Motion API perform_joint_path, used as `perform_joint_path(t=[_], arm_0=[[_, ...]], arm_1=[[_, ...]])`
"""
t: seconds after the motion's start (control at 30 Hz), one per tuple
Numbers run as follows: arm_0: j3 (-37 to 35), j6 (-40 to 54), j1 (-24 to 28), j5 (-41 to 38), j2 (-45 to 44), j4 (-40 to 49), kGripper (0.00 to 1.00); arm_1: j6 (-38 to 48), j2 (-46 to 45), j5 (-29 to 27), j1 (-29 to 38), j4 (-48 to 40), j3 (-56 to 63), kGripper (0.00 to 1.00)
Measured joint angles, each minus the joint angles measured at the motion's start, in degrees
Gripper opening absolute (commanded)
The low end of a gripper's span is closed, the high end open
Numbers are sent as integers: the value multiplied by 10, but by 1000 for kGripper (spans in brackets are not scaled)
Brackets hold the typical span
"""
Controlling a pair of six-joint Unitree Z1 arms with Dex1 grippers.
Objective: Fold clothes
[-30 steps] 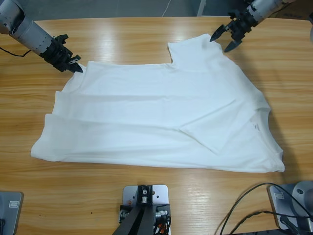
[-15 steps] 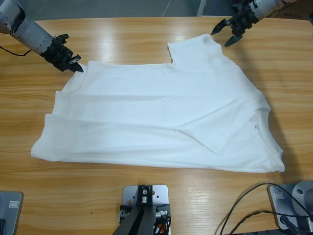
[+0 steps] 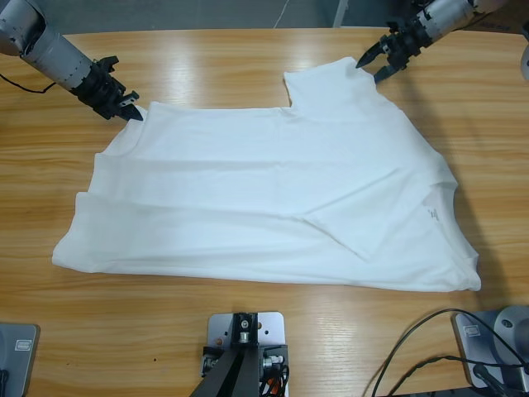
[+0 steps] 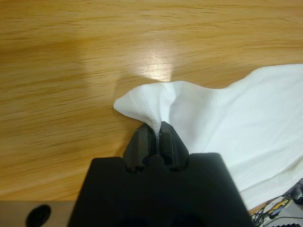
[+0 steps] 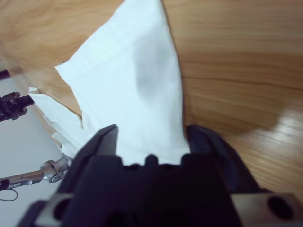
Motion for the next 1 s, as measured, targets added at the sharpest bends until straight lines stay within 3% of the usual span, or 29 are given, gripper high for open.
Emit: perform_joint_path(t=[0.03,0.07,0.1,1.0], arm_0=[[0,0,0,0,0,0,0],[0,0,0,0,0,0,0],[0,0,0,0,0,0,0],[-12,3,-1,0,5,0,0]], arm_1=[[0,1,1,0,0,0,316],[0,1,2,0,0,0,102],[0,1,2,0,0,0,0],[-43,11,-7,4,44,3,0]])
